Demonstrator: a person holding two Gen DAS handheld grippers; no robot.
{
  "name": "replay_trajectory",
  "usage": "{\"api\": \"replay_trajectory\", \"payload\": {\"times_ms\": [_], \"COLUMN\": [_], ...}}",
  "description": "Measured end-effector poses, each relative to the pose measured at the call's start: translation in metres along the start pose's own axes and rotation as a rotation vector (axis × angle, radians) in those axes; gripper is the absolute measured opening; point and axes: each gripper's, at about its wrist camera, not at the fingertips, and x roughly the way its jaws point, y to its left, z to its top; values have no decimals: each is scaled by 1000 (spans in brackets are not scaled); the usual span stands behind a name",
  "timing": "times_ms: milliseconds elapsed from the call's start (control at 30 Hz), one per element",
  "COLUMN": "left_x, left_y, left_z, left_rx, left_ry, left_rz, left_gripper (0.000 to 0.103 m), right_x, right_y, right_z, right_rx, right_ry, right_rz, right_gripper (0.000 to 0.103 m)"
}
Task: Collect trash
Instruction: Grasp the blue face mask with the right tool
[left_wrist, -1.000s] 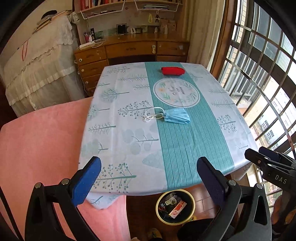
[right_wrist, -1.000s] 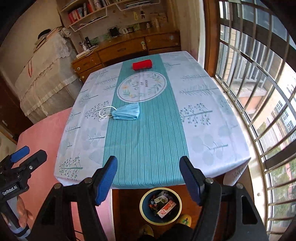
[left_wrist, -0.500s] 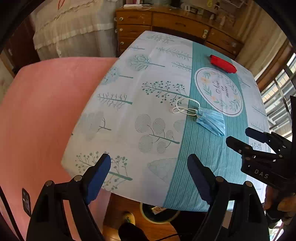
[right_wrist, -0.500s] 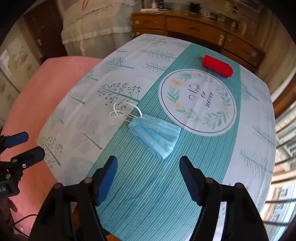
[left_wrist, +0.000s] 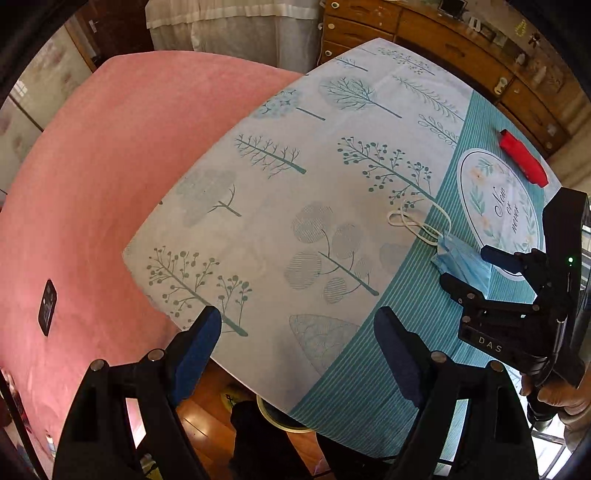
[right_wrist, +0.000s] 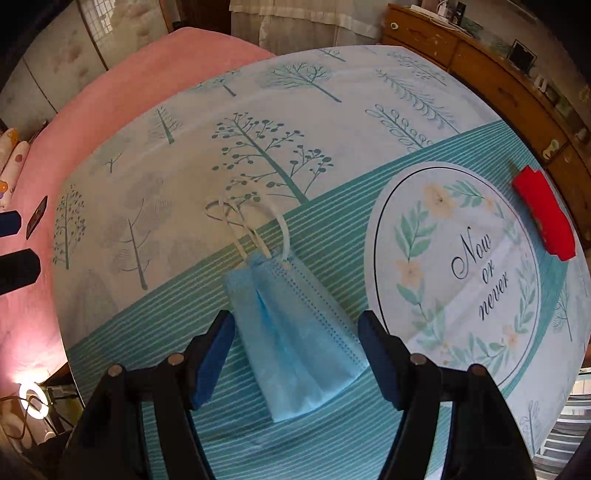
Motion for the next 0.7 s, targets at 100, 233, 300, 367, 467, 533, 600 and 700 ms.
{"api": "replay_trajectory", "payload": {"times_ms": [100,233,300,367,467,533,600,700], "left_x": [3,6,7,8,9,8,7,6], "left_y": [-3,-13,-20,-29,-45,-58,-71,-94], "left_z": [4,11,15,20,28,35,42,53], "left_rx": [-15,-14,-1,20,57,84,113,156], "left_ry": [8,18,20,23,22,16,9,0], "left_rz": [9,15,15,15,10,5,-3,-20], "left_gripper": [83,83,83,83,83,83,83,83], "right_x": [1,-2,-5,-6,-8,-10,-13,-19], "right_y": [3,1,-3,-11,-26,-36,-49,-76], "right_z": [-1,-4,-5,-5,-8,-11,-15,-20], "right_rx": [-51,-78,-77,-65,-14,27,76,164], "right_ry": [-25,-44,-49,-50,-51,-48,-51,-61], "right_rz": [-6,5,6,8,43,56,67,61], "right_gripper": [68,51,33,22,16,14,10,9]}}
